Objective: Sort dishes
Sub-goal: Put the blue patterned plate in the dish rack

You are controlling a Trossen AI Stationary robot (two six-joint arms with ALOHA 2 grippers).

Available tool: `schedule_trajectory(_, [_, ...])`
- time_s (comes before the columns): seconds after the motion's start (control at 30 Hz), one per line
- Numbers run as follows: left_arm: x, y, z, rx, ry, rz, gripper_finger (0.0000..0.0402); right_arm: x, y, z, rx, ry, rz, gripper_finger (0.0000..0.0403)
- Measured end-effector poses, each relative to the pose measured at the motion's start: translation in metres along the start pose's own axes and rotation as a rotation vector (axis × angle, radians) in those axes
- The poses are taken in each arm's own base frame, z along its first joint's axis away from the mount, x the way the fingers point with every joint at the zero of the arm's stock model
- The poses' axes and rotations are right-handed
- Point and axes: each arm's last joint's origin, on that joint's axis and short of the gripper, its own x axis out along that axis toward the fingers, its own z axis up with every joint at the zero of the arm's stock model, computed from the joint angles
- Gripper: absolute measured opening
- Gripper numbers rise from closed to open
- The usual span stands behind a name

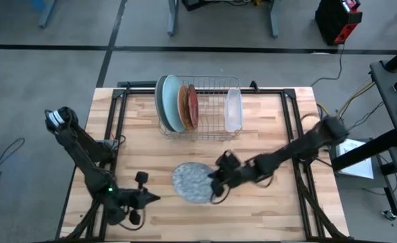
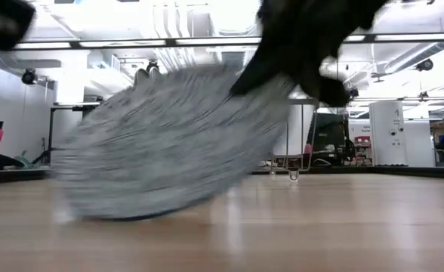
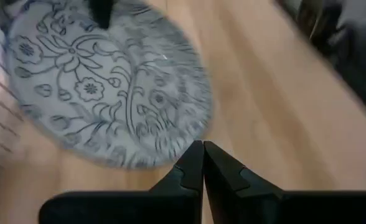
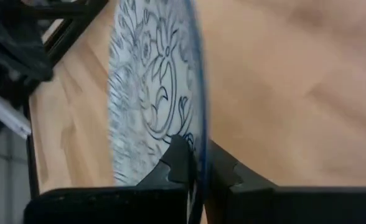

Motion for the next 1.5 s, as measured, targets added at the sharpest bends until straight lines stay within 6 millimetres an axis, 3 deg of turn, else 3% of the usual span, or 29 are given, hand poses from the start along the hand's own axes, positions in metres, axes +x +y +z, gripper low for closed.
schedule_trajectory(0.27, [-0.049, 0.013, 0.029, 0.072, -0.157, 0.119, 0.0, -0.143, -0.008, 0.107, -0.23, -0.07, -0.008, 0.0001])
schedule_trajectory(0.37, [-0.056, 0.02, 0.031, 0.06, -0.181, 0.13, 0.0, -0.175, -0.016, 0.135, -0.403, -0.061, -0.028, 0.0001])
schedule_trajectory(0.5, [-0.061, 0.028, 0.03, 0.037, -0.209, 0.168, 0.0, -0.225, -0.019, 0.174, -0.83, -0.156, -0.048, 0.0])
schedule_trajectory(0.6, [-0.063, 0.032, 0.03, 0.016, -0.236, 0.223, 0.0, -0.241, -0.024, 0.198, -1.126, -0.19, -0.114, 0.0])
schedule_trajectory(0.77, [-0.064, 0.034, 0.032, -0.009, -0.274, 0.298, 0.0, -0.245, -0.029, 0.231, -1.571, -0.208, -0.167, 0.0])
schedule_trajectory(0.9, [-0.063, 0.032, 0.034, -0.056, -0.301, 0.315, 0.0, -0.237, -0.035, 0.256, -1.764, -0.156, -0.275, 0.0])
schedule_trajectory(1.2, [-0.052, 0.019, 0.035, -0.143, -0.354, 0.394, 0.0, -0.173, -0.05, 0.291, -2.164, 0.17, -0.297, 0.0])
schedule_trajectory(1.33, [-0.044, 0.01, 0.034, -0.166, -0.381, 0.448, 0.0, -0.134, -0.06, 0.295, -2.292, 0.341, -0.245, 0.0])
schedule_trajectory(1.5, [-0.033, -0.001, 0.031, -0.175, -0.408, 0.523, 0.0, -0.107, -0.067, 0.298, -2.383, 0.407, -0.172, 0.0])
